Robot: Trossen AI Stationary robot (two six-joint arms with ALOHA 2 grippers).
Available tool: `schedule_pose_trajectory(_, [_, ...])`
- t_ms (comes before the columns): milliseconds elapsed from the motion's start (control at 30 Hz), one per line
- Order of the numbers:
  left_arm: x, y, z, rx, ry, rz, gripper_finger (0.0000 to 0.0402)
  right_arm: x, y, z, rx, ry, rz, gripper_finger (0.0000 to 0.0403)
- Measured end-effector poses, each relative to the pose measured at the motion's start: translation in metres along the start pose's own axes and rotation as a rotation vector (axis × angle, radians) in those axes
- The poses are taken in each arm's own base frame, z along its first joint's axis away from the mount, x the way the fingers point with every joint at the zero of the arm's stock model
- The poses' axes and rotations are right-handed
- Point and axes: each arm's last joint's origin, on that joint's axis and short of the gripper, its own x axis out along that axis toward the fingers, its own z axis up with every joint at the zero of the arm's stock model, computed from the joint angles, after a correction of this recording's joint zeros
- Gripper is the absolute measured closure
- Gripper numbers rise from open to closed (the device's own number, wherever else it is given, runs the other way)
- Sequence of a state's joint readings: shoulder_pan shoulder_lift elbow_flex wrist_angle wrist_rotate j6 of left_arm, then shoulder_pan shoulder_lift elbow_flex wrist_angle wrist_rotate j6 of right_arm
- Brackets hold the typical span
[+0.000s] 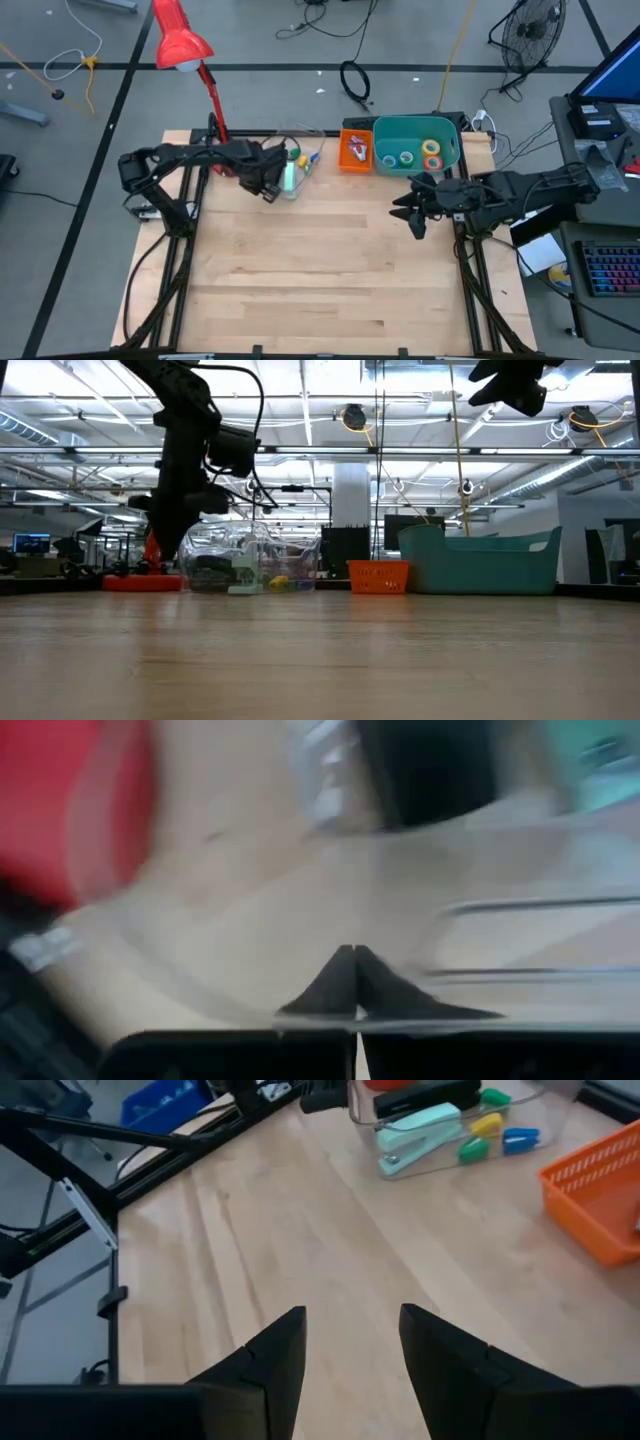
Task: Pick and place Stapler, Stapler remover, tape
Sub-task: Adjust the bins
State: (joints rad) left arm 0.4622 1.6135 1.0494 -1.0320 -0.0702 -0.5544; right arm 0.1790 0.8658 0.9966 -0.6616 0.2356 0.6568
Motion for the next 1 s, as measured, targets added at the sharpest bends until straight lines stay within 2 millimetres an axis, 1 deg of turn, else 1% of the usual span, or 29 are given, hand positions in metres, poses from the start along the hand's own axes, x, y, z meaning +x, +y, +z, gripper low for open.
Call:
schedule_pose_trajectory(200, [-0.003, -0.022, 0.007, 0.052, -0.155, -0.108, 0.04, 0.004, 0.002, -0.005, 0.007, -0.005, 0.025, 0.0248])
schedule_pose_trajectory(333, [-0.006, -0.031, 0.017, 0.004, -0.233, -0.242, 0.0401, 0.006, 0.003, -0.004, 0.017, -0.03, 0.045, 0.0248])
schedule_pose_trajectory(467, [-0.009, -0.037, 0.021, -0.03, -0.243, -0.352, 0.0401, 0.007, 0.004, -0.003, 0.019, -0.044, 0.056, 0.0248])
schedule_pose_trajectory(567, [-0.01, -0.044, 0.018, -0.026, -0.224, -0.405, 0.0401, 0.007, 0.004, -0.003, 0.02, -0.048, 0.056, 0.0248])
schedule_pose_trajectory(733, [-0.015, -0.063, 0.009, 0.011, -0.256, -0.452, 0.0401, 0.007, 0.004, -0.003, 0.021, -0.049, 0.055, 0.0248])
schedule_pose_trajectory(800, [-0.016, -0.071, 0.01, -0.001, -0.298, -0.479, 0.0401, 0.007, 0.004, -0.003, 0.022, -0.051, 0.056, 0.0248])
schedule_pose_trajectory(867, [-0.014, -0.078, 0.013, -0.022, -0.319, -0.512, 0.0401, 0.007, 0.005, -0.002, 0.022, -0.055, 0.059, 0.0248])
schedule_pose_trajectory(1000, [-0.004, -0.085, 0.02, -0.088, -0.332, -0.528, 0.0401, 0.007, 0.005, -0.002, 0.022, -0.057, 0.057, 0.0248])
